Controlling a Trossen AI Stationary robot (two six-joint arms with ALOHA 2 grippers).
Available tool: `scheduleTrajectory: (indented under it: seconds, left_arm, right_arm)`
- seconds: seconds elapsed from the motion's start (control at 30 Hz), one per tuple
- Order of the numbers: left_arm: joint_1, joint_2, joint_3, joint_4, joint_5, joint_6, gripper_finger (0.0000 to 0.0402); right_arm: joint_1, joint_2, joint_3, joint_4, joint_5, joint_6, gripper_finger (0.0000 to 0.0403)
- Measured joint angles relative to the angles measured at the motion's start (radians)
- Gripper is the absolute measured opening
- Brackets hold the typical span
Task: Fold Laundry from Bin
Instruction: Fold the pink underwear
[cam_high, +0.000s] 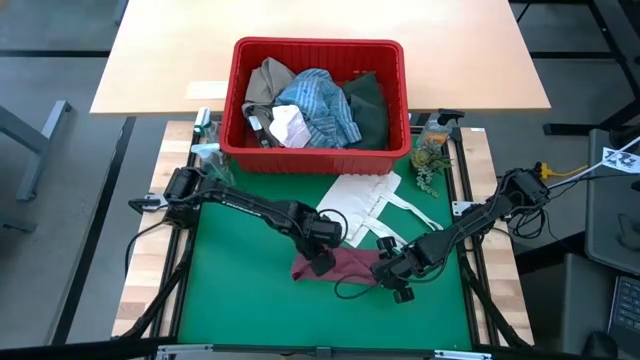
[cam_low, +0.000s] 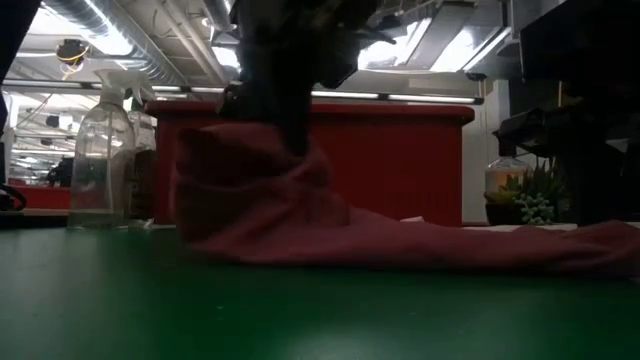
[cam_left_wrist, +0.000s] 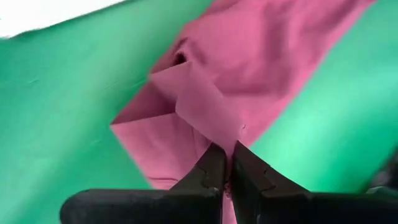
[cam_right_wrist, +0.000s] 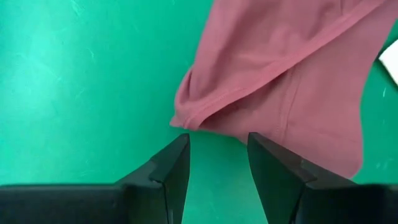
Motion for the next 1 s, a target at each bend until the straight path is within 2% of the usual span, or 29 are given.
scheduleTrajectory:
  seconds: [0.13, 0.3, 0.6, 1.0]
  left_arm:
    - [-0.008, 0.000, 0.000, 0.121, -0.022, -0.017, 0.0006]
    - [-0.016, 0.005, 0.000, 0.217, -0.110, -0.017, 0.0006]
    - [-0.020, 0.025, 0.000, 0.273, -0.173, -0.017, 0.0027]
    - [-0.020, 0.050, 0.000, 0.395, -0.235, 0.005, 0.0031]
  right_arm:
    - [0.000, 0.000, 0.001, 0.001, 0.000, 0.000, 0.0163]
    - [0.000, 0.000, 0.001, 0.002, 0.000, 0.000, 0.0163]
    - [0.000, -0.001, 0.001, 0.003, 0.001, 0.000, 0.0163]
    - [0.000, -0.001, 0.001, -0.004, 0.000, 0.000, 0.0163]
